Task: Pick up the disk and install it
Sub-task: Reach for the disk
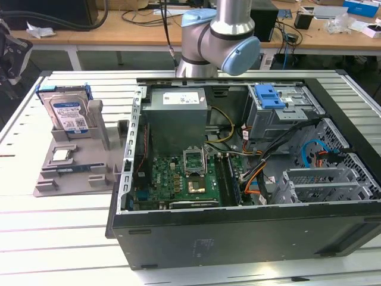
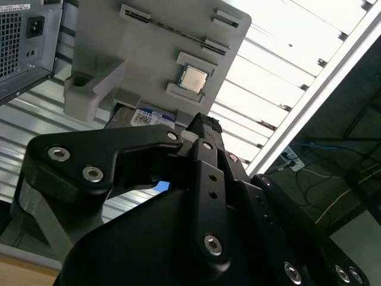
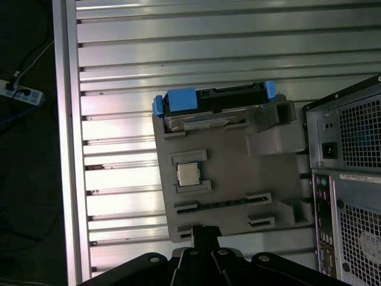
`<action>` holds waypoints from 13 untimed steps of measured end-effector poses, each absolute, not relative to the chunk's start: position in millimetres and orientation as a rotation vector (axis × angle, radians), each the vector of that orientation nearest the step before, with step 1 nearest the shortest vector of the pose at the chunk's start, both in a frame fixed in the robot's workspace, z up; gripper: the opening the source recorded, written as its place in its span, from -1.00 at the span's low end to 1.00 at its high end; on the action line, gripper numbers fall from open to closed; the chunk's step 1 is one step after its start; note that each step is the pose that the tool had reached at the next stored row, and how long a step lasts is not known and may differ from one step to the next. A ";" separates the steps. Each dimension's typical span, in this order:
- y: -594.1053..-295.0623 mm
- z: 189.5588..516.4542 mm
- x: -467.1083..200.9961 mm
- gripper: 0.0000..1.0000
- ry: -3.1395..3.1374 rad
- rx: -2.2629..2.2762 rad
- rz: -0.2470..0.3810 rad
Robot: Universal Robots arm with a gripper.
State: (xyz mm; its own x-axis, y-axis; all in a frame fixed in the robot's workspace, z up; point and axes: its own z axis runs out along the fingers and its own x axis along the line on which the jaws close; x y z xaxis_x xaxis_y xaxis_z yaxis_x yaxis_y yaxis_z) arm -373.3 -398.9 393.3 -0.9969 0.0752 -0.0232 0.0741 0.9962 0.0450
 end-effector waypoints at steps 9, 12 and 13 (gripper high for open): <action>-398.8 393.3 -392.4 -0.80 3.114 0.117 0.069; -398.9 393.2 -397.2 -0.80 3.114 0.116 0.069; -398.9 393.3 -399.0 -0.80 3.114 0.117 0.069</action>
